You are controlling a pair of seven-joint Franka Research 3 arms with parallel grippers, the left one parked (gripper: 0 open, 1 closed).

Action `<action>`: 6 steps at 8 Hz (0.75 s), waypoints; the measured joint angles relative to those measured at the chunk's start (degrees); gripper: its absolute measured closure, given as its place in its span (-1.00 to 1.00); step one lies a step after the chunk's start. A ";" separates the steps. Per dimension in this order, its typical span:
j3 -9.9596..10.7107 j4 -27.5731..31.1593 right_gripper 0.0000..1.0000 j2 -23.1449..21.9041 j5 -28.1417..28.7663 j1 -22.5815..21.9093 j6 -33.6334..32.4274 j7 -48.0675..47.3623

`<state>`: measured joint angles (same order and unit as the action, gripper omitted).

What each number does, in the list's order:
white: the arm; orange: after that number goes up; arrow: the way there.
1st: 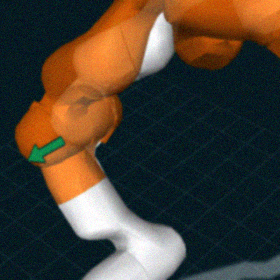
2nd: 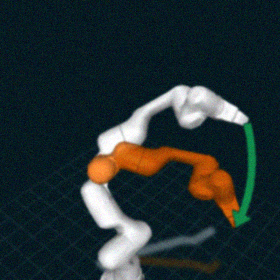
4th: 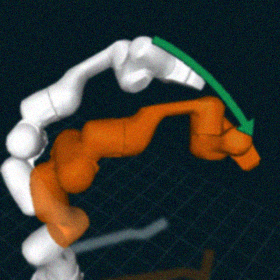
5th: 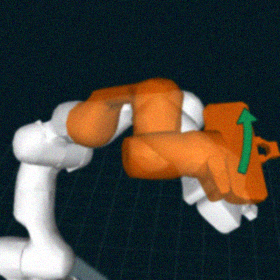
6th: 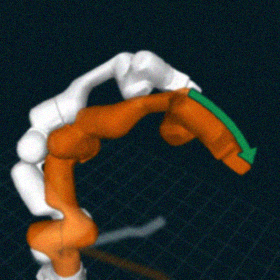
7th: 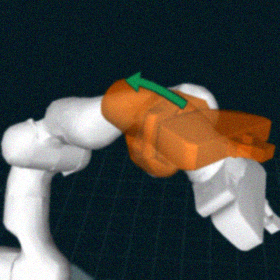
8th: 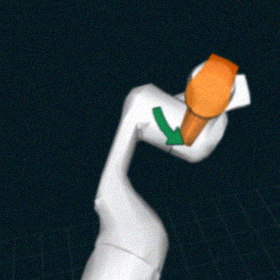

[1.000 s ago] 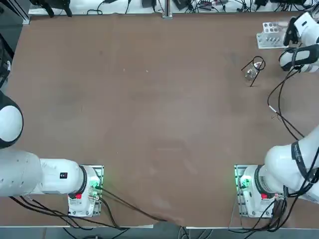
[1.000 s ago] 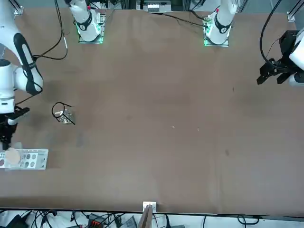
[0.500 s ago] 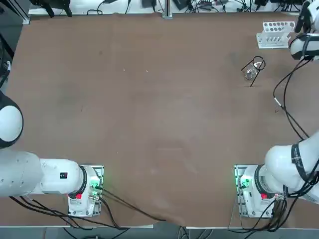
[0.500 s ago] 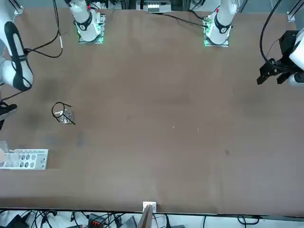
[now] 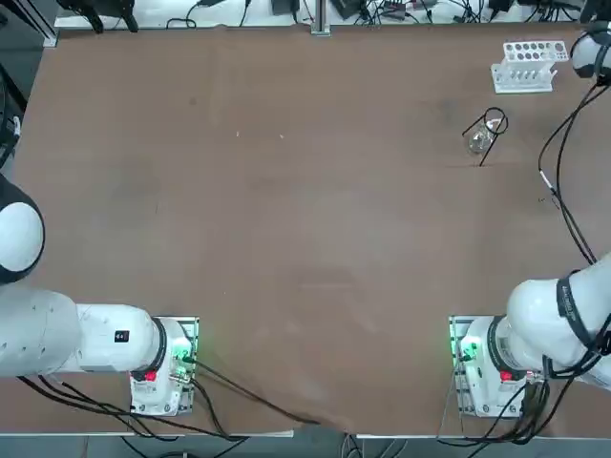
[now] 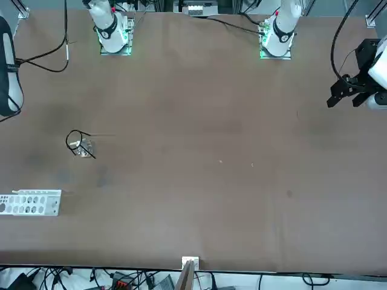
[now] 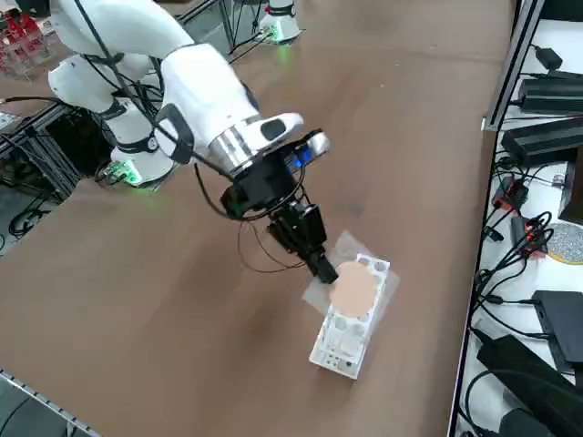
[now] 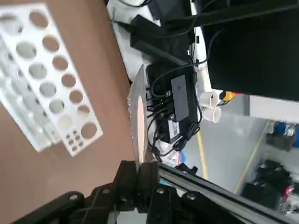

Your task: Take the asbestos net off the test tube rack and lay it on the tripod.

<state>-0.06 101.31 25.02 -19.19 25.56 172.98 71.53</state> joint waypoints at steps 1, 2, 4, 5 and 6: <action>0.01 -1.88 0.96 -0.06 -0.01 -1.13 -5.55 -5.11; 0.02 -4.69 0.96 -0.19 -0.02 -2.44 -12.81 -9.83; 0.03 -10.94 0.96 -0.73 -0.65 -5.26 -26.16 -18.67; 0.03 -13.11 0.96 -0.90 -3.47 -6.82 -31.30 -24.83; -0.01 -14.34 0.96 -0.90 -8.46 -8.79 -36.36 -32.98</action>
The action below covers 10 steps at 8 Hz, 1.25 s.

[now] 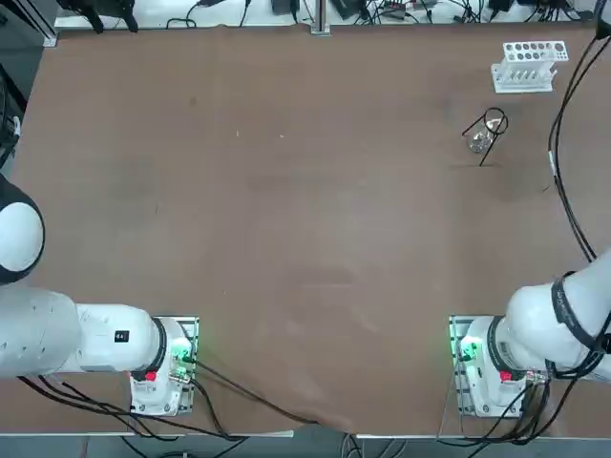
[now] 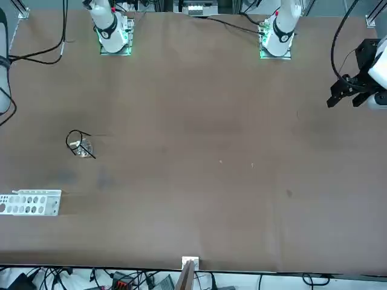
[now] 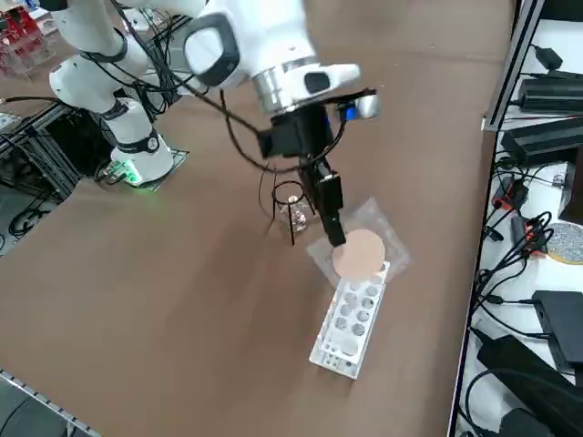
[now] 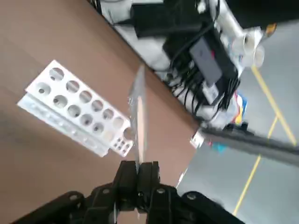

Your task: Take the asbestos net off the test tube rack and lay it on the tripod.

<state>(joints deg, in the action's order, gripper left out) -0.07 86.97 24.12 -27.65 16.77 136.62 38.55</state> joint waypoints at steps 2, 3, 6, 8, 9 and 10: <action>-0.13 -0.82 0.96 0.10 -9.36 -5.87 -11.12 -16.27; -0.17 -1.33 0.96 0.11 -12.92 -9.32 -17.13 -23.27; -0.28 -2.00 0.96 0.33 -19.54 -18.31 -33.06 -41.25; -0.38 -1.92 0.96 1.39 -21.92 -23.46 -41.14 -52.36; -0.41 -1.83 0.96 2.73 -23.46 -26.22 -45.42 -57.95; -0.43 -1.71 0.96 4.59 -24.67 -28.94 -49.33 -63.02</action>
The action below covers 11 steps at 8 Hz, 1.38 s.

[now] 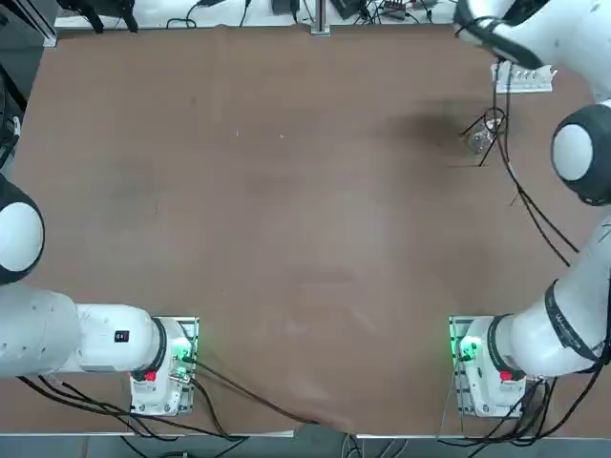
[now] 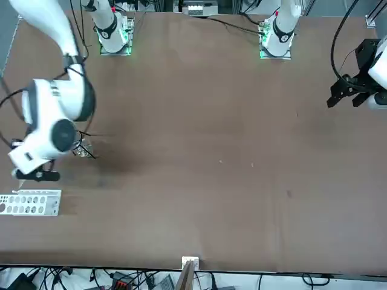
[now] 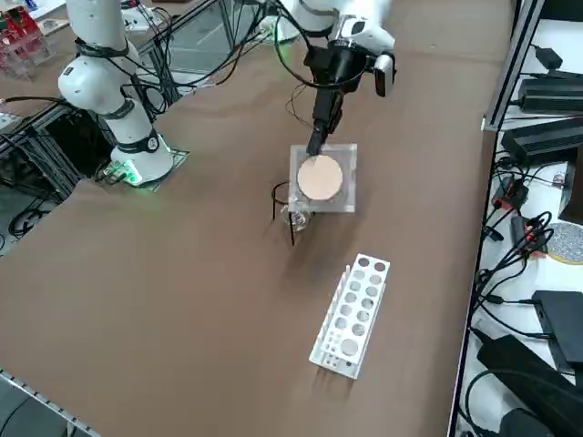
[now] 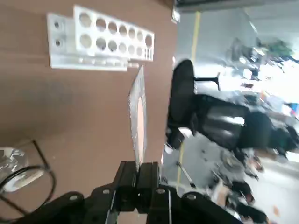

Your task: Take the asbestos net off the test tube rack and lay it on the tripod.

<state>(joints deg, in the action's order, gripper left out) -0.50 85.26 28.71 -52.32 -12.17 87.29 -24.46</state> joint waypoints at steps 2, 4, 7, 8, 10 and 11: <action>-0.03 0.19 0.96 4.63 -2.19 -4.73 -6.56 -7.16; -0.01 0.25 0.96 9.82 -3.92 -8.53 -12.61 -10.11; 0.06 0.11 0.96 16.04 -5.56 -12.09 -19.32 -11.47; 0.07 0.07 0.96 17.03 -5.62 -12.76 -20.27 -12.44; 0.08 0.06 0.96 18.71 -5.62 -13.47 -20.64 -16.88; 0.08 0.06 0.96 19.58 -5.62 -13.57 -20.66 -19.62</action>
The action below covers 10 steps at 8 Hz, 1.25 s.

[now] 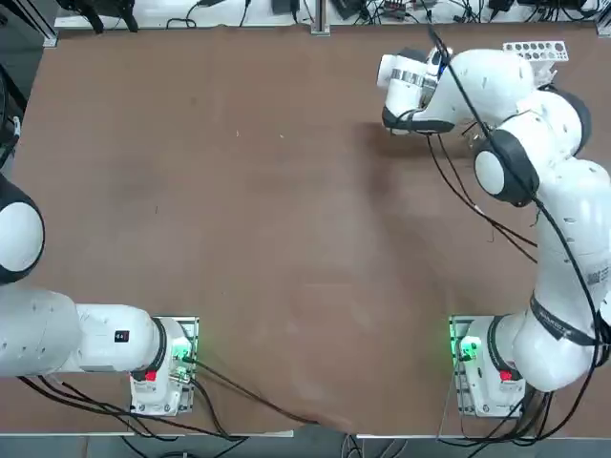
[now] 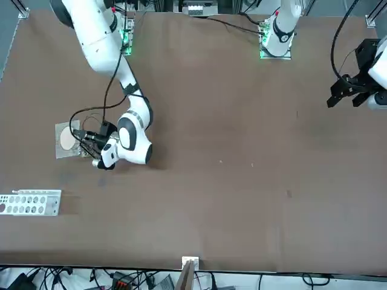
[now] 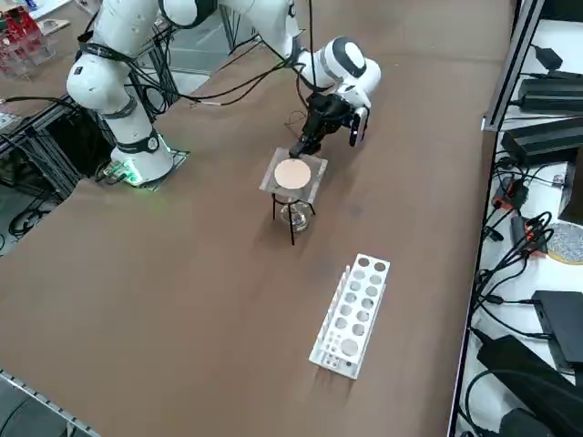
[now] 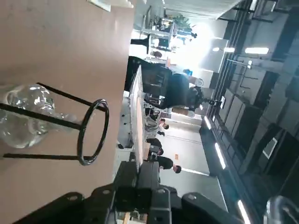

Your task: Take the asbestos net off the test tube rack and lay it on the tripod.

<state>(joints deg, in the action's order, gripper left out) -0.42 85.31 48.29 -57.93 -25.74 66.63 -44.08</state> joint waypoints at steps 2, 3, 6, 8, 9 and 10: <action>0.00 -0.02 0.96 1.69 -0.01 -0.20 0.00 -5.20; 0.01 -0.02 0.96 2.49 -0.02 -0.46 0.00 -6.94; 0.04 -0.07 0.96 4.21 -0.13 -0.99 -0.02 -9.08; 0.27 -0.07 0.96 5.33 -0.90 -1.19 -0.02 -9.91; 0.40 -0.07 0.96 5.59 -1.03 -1.25 -0.03 -10.01; 0.44 -0.08 0.96 5.65 -1.05 -1.27 -0.26 -10.03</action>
<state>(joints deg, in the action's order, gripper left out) 0.02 85.23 53.94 -58.98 -27.01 66.38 -54.11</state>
